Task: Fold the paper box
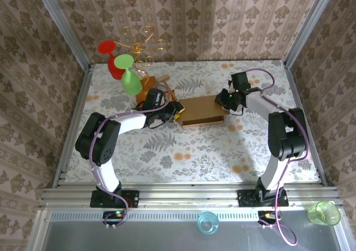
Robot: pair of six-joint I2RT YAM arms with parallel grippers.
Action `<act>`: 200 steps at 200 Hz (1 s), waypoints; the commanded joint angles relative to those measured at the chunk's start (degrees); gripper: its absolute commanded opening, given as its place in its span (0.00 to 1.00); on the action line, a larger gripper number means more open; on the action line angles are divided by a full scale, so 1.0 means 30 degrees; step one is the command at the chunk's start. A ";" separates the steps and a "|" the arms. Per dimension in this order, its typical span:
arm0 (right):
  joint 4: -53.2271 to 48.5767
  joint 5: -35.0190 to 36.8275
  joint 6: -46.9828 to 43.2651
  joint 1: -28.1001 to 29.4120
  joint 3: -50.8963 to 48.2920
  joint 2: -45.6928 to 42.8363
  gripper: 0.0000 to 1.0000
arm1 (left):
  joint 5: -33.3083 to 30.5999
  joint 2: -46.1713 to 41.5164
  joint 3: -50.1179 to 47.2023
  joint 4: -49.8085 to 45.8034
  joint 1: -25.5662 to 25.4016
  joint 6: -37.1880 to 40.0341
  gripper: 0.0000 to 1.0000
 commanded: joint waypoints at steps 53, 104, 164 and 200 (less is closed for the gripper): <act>-0.0883 0.1711 -0.1343 0.0162 -0.0571 -0.0410 0.20 | -0.0447 0.0665 0.0928 -0.1790 -0.0079 0.2374 0.37; -0.1021 0.2434 -0.1796 0.0309 -0.0910 -0.0537 0.19 | -0.0684 0.1590 0.1198 -0.1698 -0.0271 0.2660 0.30; -0.1775 0.4776 -0.2821 0.0786 -0.1372 -0.1775 0.28 | -0.1273 0.1650 0.0972 -0.2083 -0.0403 0.3097 0.28; -0.2126 0.5891 -0.3334 0.0860 -0.1752 -0.2377 0.31 | -0.1384 0.1738 0.0886 -0.2030 -0.0504 0.3178 0.27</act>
